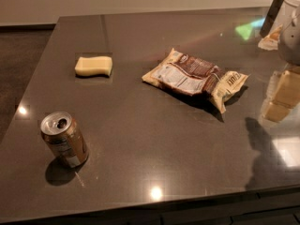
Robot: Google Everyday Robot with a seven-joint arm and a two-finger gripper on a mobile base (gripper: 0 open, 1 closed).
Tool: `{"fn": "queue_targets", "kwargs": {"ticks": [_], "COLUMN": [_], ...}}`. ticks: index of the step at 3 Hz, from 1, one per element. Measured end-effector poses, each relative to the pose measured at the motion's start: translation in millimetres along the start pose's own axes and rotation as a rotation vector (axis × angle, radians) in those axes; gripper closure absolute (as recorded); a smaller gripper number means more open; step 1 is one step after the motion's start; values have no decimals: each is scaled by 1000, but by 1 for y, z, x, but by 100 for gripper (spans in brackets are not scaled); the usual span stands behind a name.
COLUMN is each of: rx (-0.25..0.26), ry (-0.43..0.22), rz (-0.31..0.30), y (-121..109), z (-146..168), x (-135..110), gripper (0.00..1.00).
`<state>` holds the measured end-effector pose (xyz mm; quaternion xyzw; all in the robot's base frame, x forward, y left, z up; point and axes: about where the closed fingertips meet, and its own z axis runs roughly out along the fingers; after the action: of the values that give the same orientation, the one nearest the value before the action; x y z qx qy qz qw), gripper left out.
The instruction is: Pick brown chip bag
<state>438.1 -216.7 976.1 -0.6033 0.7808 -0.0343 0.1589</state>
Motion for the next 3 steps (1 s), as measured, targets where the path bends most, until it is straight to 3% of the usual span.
{"fn": "queue_targets", "kwargs": {"ticks": [2,3], "rx": [0,-10], "ry": [5,-7], "rz": [4,22], "y": [-3,-22], "z": [-1,14], "x": [-1,-3], "gripper": [0,0]}}
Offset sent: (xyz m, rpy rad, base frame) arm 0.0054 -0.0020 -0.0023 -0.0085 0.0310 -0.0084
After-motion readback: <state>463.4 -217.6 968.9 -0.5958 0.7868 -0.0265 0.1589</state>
